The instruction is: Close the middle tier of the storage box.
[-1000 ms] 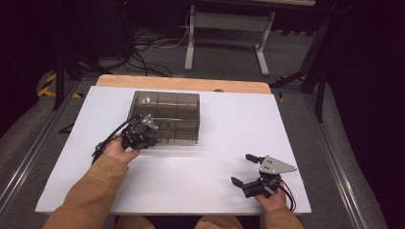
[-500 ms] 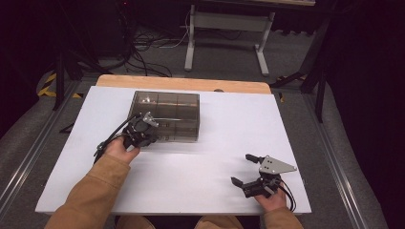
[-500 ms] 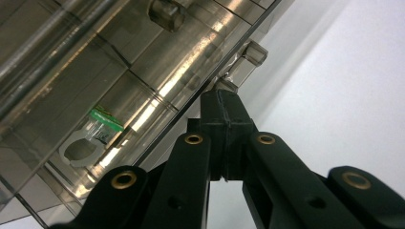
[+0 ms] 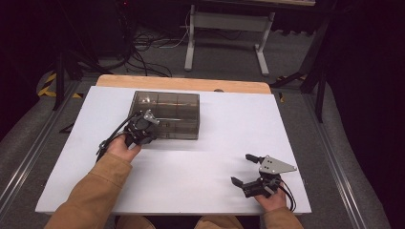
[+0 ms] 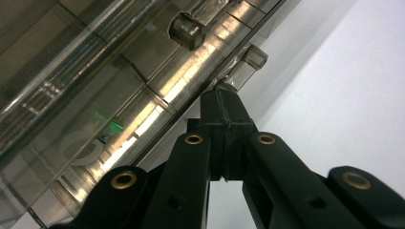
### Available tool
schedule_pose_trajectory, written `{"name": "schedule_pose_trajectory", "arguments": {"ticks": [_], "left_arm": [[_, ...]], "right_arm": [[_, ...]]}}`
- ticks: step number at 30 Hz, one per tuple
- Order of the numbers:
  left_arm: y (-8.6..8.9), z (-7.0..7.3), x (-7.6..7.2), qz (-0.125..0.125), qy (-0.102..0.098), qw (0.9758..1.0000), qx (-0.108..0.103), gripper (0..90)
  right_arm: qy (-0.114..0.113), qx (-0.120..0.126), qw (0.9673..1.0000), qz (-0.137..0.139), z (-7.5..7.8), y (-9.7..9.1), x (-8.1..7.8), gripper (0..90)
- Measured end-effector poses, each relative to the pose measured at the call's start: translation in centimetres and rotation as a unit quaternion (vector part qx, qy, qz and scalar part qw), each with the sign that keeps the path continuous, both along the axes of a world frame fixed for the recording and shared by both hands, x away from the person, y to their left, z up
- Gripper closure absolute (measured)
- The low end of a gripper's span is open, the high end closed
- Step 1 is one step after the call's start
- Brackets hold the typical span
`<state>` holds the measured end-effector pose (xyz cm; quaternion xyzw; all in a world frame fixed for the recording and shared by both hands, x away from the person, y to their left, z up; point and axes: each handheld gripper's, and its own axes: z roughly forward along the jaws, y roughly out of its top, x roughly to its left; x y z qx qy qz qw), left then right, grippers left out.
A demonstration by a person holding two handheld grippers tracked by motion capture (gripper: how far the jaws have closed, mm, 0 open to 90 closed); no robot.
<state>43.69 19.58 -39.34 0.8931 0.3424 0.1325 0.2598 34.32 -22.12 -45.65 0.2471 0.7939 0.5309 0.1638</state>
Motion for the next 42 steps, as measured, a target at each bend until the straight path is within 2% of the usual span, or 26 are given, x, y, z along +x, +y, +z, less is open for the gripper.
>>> {"name": "schedule_pose_trajectory", "arguments": {"ticks": [6,17,37,39,41,42], "left_arm": [[0.2,-0.1,0.5,0.006,-0.001,0.9999,-0.014,90.0],[0.3,-0.3,1.0,0.015,-0.007,0.9996,-0.025,90.0],[0.2,-0.4,1.3,0.022,-0.012,0.9993,-0.026,89.9],[0.3,-0.3,1.1,0.02,-0.008,0.9995,-0.024,88.9],[0.4,-0.2,0.9,0.01,-0.002,0.9993,-0.037,85.1],[0.4,-0.2,0.9,0.01,-0.002,0.9993,-0.037,82.9]], "right_arm": [[-0.001,-0.001,1.0,-0.001,0.0,0.0,0.0,0.0],[0.0,-0.001,1.0,0.0,0.0,0.0,0.0,0.0],[-0.001,-0.001,1.0,0.001,0.0,0.0,0.0,0.0],[-0.001,-0.001,1.0,0.001,0.0,0.0,0.0,0.0],[-0.001,-0.001,1.0,0.001,0.0,0.0,0.0,0.0],[0.0,-0.001,1.0,0.001,0.0,0.0,0.0,0.0]]}}
